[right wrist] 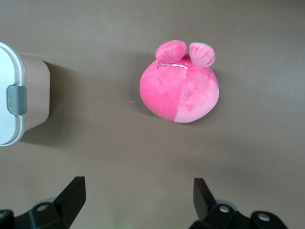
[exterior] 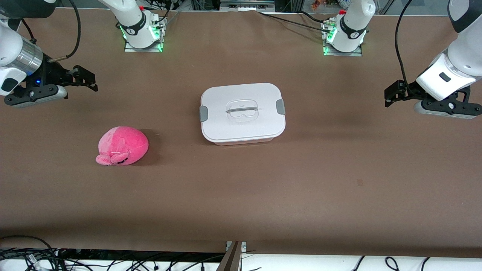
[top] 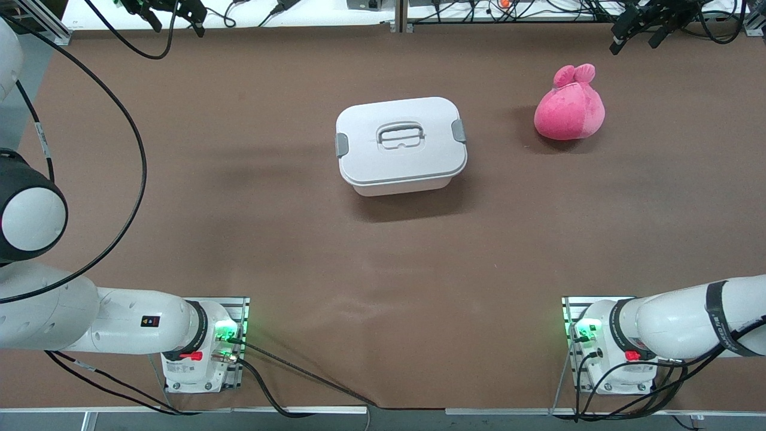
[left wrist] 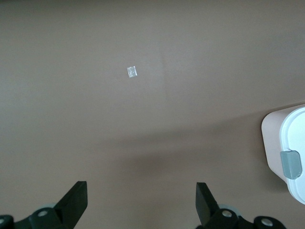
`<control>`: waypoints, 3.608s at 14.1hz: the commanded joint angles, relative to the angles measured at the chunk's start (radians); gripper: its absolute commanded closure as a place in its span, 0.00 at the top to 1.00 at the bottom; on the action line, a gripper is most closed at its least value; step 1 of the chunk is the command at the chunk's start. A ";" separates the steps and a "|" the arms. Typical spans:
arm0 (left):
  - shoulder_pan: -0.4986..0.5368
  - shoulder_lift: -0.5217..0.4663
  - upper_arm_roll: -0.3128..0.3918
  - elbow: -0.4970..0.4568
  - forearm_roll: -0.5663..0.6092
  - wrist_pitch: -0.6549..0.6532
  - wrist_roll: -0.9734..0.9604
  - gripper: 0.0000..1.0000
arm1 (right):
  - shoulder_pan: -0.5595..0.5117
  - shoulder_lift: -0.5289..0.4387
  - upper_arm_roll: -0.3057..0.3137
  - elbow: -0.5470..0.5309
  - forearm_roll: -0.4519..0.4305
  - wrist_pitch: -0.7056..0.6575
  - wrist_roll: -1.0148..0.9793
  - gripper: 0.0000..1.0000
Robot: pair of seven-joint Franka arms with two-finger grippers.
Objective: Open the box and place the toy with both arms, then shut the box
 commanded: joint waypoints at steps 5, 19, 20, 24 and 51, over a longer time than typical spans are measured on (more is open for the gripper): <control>-0.003 0.013 -0.001 0.034 -0.006 -0.031 0.002 1.00 | -0.009 0.015 0.003 0.027 -0.018 -0.020 -0.017 1.00; -0.060 0.025 -0.005 0.032 -0.161 -0.224 0.011 1.00 | -0.009 0.022 0.003 0.027 -0.018 -0.014 -0.022 1.00; -0.087 0.027 -0.010 0.032 -0.161 -0.252 0.033 1.00 | -0.009 0.022 0.003 0.027 -0.018 -0.013 -0.022 1.00; -0.184 0.056 -0.011 0.035 -0.161 -0.231 0.257 1.00 | -0.012 0.050 0.002 0.027 -0.025 0.010 -0.023 1.00; -0.534 0.446 -0.146 0.015 -0.141 0.507 0.584 0.00 | -0.039 0.473 0.002 -0.063 -0.001 0.457 -0.193 0.00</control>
